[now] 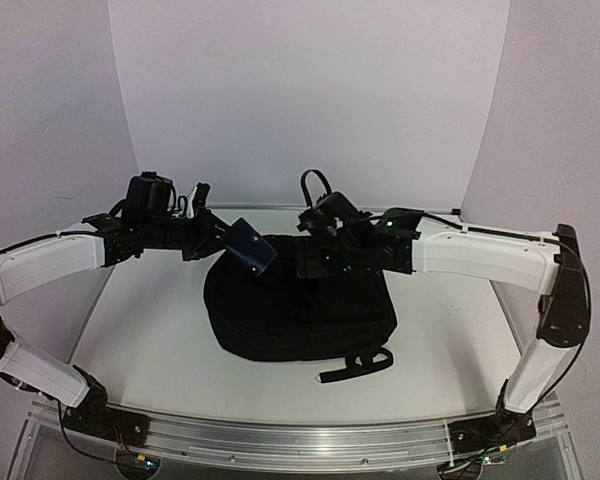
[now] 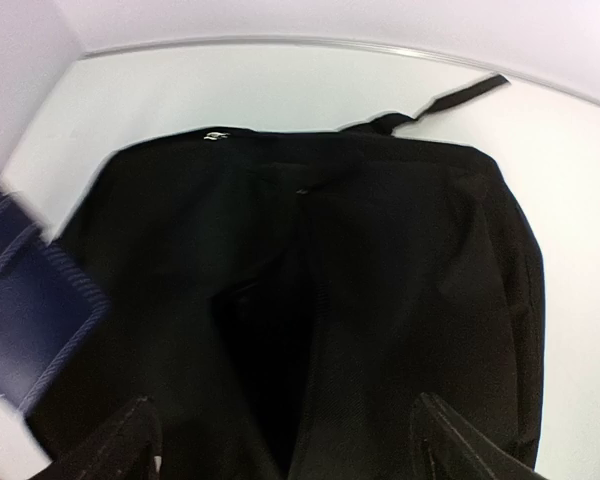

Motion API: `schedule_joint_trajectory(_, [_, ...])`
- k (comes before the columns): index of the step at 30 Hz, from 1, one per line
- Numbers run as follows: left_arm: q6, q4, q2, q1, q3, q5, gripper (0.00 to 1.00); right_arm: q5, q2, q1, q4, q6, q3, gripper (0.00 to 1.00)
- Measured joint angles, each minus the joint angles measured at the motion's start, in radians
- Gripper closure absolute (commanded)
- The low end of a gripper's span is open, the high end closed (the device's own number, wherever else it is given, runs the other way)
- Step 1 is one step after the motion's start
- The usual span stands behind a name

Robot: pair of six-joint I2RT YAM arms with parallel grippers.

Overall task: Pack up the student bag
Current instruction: Place the personal item in the student bag.

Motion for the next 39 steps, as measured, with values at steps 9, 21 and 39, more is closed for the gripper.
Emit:
schedule_joint_trajectory(9, [-0.010,-0.018,-0.003,0.002,-0.024,-0.012,1.00,0.045,0.162,-0.049,-0.085,0.009,0.099,0.52])
schedule_joint_trajectory(21, [-0.073,0.136,0.165,-0.012,-0.026,0.117,1.00,0.035,0.185,-0.080,-0.103,0.023,0.126,1.00])
schedule_joint_trajectory(39, [-0.130,0.436,0.385,-0.175,0.012,-0.090,1.00,-0.020,0.150,-0.086,-0.082,0.086,0.107,1.00])
